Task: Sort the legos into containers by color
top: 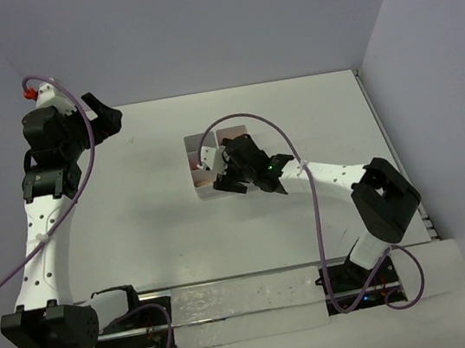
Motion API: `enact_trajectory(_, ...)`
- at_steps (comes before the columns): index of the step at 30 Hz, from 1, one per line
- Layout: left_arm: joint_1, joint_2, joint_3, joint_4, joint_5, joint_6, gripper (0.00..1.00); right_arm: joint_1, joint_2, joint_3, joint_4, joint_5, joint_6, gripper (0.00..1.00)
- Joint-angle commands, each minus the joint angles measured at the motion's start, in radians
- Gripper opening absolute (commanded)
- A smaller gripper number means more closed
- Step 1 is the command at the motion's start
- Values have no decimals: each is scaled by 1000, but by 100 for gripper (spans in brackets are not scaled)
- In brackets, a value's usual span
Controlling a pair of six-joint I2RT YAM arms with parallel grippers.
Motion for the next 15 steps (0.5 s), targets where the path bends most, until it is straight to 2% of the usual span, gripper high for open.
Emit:
enact_trajectory(1, 5, 2, 42, 45, 16, 8, 99, 1, -114, 59, -21, -23, 71, 100)
enact_trajectory(5, 5, 56, 108, -43, 57, 54, 99, -12, -203, 163, -112, -47, 211, 100)
enact_trajectory(8, 5, 133, 178, -157, 61, 109, 99, -80, -219, 249, -190, -76, 355, 100)
enact_trajectory(15, 5, 126, 103, -140, 28, 228, 99, -308, -225, 290, -284, -130, 563, 100)
